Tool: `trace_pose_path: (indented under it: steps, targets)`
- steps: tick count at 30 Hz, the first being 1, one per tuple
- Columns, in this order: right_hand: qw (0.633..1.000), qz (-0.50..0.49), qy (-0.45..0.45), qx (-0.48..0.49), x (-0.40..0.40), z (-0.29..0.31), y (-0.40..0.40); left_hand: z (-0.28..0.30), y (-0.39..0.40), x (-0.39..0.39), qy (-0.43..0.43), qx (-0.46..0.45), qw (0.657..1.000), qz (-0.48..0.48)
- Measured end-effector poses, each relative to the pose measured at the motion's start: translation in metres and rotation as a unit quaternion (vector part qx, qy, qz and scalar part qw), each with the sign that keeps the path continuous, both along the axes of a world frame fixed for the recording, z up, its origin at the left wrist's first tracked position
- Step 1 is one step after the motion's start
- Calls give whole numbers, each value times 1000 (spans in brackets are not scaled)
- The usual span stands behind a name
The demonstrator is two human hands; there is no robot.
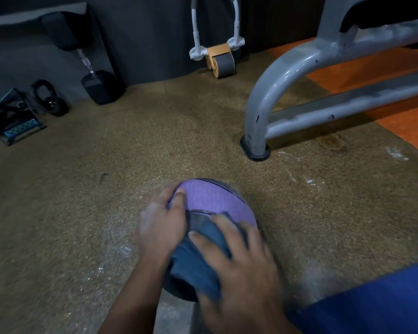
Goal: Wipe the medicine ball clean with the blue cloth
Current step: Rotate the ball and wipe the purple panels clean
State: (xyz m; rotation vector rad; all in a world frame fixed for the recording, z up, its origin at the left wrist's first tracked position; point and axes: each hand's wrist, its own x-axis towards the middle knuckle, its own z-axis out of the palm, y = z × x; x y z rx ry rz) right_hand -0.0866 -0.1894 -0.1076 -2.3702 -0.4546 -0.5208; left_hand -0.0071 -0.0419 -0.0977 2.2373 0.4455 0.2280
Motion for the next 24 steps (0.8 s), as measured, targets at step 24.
trace_pose_path:
  steps: [24]
  targets:
    - [923,-133,208,295,79,-23,-17,-4,7,-7,-36,-97,993,61]
